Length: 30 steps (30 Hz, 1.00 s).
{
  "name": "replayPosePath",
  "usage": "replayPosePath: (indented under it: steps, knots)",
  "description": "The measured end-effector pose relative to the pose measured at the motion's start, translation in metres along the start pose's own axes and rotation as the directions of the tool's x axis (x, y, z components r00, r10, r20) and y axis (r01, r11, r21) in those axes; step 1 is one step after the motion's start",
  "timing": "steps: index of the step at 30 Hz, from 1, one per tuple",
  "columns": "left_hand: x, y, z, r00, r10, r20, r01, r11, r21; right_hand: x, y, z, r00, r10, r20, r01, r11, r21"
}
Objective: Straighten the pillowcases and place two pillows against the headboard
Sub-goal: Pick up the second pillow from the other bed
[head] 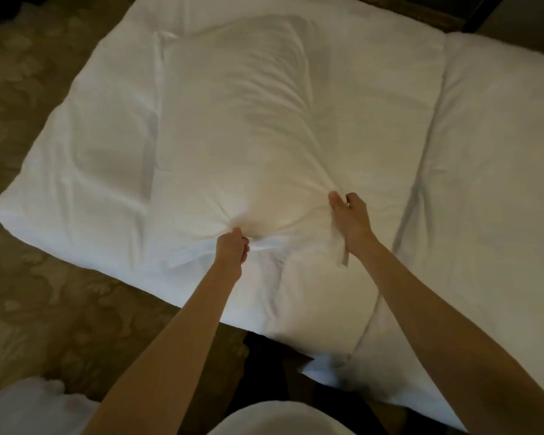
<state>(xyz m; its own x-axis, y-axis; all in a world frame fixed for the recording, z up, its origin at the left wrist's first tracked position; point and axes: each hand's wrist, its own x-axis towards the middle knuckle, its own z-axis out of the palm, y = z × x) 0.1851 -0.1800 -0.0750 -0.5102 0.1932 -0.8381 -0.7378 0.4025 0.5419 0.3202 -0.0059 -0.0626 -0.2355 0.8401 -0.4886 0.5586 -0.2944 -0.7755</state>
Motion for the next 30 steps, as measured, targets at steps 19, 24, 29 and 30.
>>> replayPosePath:
  steps: [19,24,29,30]
  knots:
    - [-0.238,-0.266,0.314,0.937,-0.175,0.303,0.117,0.973,0.201,0.006,0.194,-0.436,0.995,-0.064,-0.072,0.039,0.950,-0.310]
    - [-0.247,-0.274,0.325,0.977,-0.105,0.188,0.082,0.988,0.128,0.015,0.209,-0.434,0.999,-0.049,0.010,0.050,0.945,-0.322]
    - [-0.237,-0.250,0.319,0.966,0.250,0.059,-0.257,0.951,0.173,0.019,0.207,-0.417,0.999,-0.040,0.020,0.044,0.949,-0.314]
    - [-0.233,-0.245,0.316,0.948,0.318,0.011,-0.314,0.930,0.192,0.020,0.208,-0.415,0.999,-0.032,0.020,0.037,0.954,-0.297]
